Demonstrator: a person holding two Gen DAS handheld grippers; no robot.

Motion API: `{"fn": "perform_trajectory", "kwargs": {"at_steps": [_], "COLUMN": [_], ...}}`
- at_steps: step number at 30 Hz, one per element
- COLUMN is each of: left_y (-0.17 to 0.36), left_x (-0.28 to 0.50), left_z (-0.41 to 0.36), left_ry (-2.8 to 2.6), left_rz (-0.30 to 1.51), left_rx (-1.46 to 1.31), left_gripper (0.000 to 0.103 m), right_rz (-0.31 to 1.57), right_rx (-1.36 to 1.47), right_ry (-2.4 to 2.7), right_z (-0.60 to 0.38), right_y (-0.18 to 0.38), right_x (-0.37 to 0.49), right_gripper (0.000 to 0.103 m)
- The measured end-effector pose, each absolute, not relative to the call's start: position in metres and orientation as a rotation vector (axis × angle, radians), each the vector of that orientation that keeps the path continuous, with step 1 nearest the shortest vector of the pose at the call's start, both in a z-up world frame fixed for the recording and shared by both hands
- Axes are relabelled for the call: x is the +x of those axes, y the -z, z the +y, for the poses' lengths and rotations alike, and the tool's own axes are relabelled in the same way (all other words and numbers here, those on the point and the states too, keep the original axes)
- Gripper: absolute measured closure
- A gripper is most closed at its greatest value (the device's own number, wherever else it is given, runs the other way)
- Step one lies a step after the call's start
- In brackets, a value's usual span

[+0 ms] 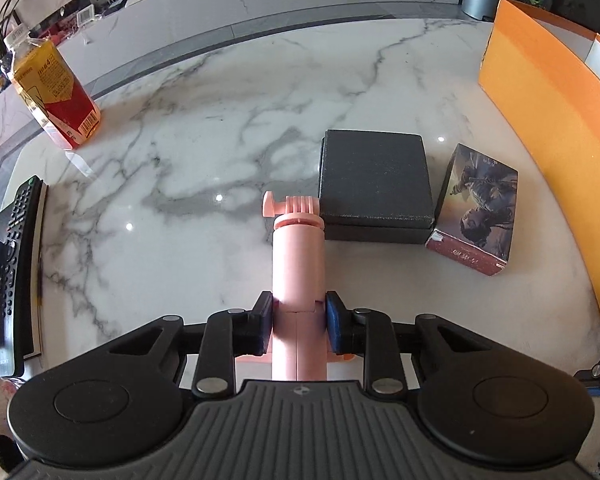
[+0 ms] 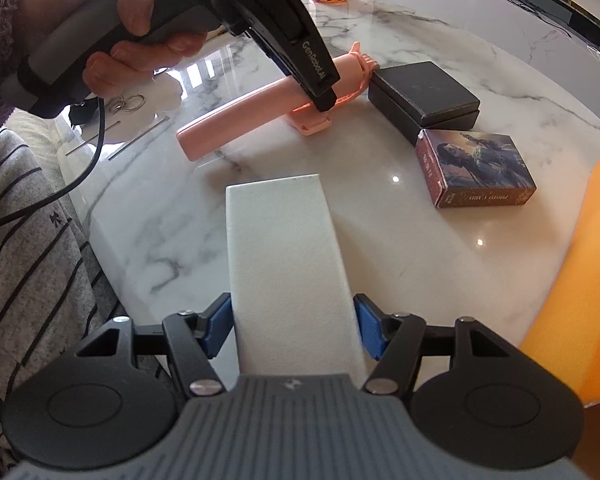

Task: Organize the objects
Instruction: 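Grasp the pink selfie stick with the left tool, then lift the white case and carry it over the shoebox with the right tool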

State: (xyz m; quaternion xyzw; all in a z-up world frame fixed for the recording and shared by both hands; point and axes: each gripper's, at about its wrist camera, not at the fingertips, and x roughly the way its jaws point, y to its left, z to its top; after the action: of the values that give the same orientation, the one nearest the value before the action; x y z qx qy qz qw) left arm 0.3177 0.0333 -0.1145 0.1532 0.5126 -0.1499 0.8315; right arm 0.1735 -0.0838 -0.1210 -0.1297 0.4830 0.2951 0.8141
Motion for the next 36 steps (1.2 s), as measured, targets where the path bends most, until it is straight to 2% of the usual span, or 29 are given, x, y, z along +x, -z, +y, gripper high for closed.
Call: {"fn": "perform_trajectory", "kwargs": {"at_steps": [12, 24, 36], "left_y": [0.090, 0.050, 0.040], "left_x": [0.279, 0.232, 0.198], "left_z": [0.032, 0.035, 0.041], "left_ry": [0.324, 0.307, 0.328], "left_rz": [1.021, 0.852, 0.699], "left_rx": [0.369, 0.275, 0.178], "left_gripper": [0.072, 0.072, 0.072], "right_rz": [0.952, 0.770, 0.619], "right_rx": [-0.278, -0.189, 0.037], "right_ry": [-0.579, -0.539, -0.450], "right_z": [-0.084, -0.108, -0.170], "right_y": [0.114, 0.072, 0.017], "right_x": [0.168, 0.146, 0.128], "right_gripper": [0.039, 0.039, 0.039]}}
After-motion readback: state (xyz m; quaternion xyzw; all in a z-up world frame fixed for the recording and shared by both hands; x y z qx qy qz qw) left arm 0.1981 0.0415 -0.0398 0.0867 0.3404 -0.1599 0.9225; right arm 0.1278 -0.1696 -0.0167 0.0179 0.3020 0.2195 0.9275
